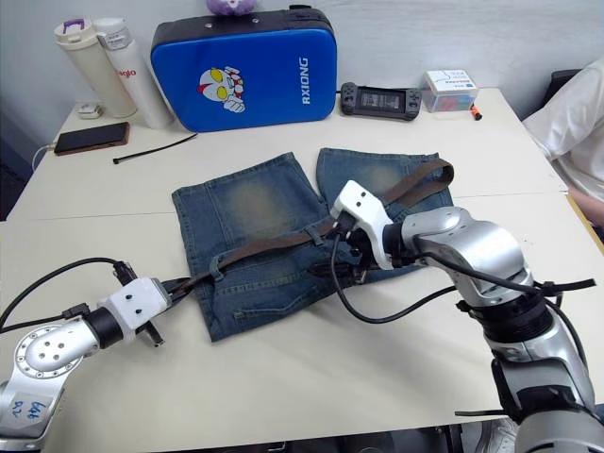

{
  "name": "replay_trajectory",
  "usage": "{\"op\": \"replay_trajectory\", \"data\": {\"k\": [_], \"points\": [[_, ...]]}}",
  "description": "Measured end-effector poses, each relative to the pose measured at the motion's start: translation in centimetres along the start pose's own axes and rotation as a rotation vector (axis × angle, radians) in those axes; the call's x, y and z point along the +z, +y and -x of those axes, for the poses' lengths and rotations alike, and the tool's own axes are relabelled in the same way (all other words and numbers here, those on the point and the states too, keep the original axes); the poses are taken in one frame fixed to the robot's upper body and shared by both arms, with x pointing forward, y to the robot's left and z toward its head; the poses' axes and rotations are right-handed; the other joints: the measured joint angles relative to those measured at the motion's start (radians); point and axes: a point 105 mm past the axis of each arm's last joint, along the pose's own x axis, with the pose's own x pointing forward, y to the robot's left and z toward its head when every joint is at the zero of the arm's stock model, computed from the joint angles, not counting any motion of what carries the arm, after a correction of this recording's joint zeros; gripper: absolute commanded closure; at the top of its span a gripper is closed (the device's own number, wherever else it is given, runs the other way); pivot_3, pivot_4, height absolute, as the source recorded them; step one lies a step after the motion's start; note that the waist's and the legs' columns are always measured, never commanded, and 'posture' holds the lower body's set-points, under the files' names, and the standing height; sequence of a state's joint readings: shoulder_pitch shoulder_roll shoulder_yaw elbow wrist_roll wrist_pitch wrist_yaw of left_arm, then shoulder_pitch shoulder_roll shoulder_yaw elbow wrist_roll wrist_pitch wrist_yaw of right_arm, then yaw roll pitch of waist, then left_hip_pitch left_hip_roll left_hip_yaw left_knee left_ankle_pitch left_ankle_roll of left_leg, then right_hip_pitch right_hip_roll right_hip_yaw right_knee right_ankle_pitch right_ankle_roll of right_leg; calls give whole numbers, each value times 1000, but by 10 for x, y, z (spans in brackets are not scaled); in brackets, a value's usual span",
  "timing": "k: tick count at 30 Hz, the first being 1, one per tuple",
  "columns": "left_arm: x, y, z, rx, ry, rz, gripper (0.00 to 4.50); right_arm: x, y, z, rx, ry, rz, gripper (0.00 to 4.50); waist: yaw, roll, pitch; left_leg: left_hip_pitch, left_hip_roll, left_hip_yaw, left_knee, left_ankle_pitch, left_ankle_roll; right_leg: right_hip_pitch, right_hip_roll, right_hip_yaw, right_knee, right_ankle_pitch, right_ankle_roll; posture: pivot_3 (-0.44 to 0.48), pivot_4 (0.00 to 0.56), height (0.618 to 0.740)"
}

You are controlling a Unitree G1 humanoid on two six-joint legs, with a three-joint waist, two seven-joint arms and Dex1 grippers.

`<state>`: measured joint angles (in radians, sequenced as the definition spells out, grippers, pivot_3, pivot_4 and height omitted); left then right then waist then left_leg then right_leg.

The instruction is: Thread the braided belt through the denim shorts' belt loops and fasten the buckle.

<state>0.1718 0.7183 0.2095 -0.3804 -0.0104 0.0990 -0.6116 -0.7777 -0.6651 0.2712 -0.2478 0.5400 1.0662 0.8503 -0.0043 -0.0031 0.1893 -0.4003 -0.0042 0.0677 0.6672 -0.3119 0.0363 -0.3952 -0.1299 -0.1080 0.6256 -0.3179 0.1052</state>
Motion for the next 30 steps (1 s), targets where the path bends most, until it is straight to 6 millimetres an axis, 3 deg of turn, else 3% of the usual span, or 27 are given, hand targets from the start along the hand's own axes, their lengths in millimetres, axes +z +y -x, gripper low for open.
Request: {"op": "replay_trajectory", "data": {"k": [4, 11, 16, 25, 29, 30], "points": [[0, 0, 3, -8, -10, 60, 1782, -3, -4, -5, -23, 7, -12, 165, 0, 0, 0, 0, 0, 0, 0, 0, 0, 0, 0, 0, 0, 0, 0, 0, 150, 725], [10, 5, 17, -57, -40, 115, 1782, -2, -4, -8, -29, 2, -9, 165, 3, 0, 0, 0, -1, -2, 2, 0, 0, 1, 0, -1, 0, 0, 0, 0, 150, 725], [30, 8, 4, -79, -100, 76, 1782, 0, -2, -12, -29, -10, -11, 165, 3, 0, 0, 0, -1, -2, 2, 0, 0, 2, 0, -2, 1, 0, 0, 0, 150, 725], [4, 1, -22, -97, 31, -17, 1782, -1, -6, -11, -63, -11, -17, 165, 2, 0, 0, 0, -1, -1, 1, 0, 0, 1, 0, -6, 1, 0, 0, 0, 150, 725], [4, 4, -24, -86, 30, -49, 1782, -2, -7, -11, -71, -12, -19, 165, 2, 0, 0, 0, -1, -2, 1, 0, 0, 1, 0, -5, 1, 0, 0, 0, 150, 725], [4, 4, -24, -86, 29, -50, 2031, -2, -7, -11, -72, -12, -19, 165, 2, 0, 0, 0, -1, -2, 1, 0, 0, 1, 0, -5, 1, 0, 0, 0, 150, 725]]}}
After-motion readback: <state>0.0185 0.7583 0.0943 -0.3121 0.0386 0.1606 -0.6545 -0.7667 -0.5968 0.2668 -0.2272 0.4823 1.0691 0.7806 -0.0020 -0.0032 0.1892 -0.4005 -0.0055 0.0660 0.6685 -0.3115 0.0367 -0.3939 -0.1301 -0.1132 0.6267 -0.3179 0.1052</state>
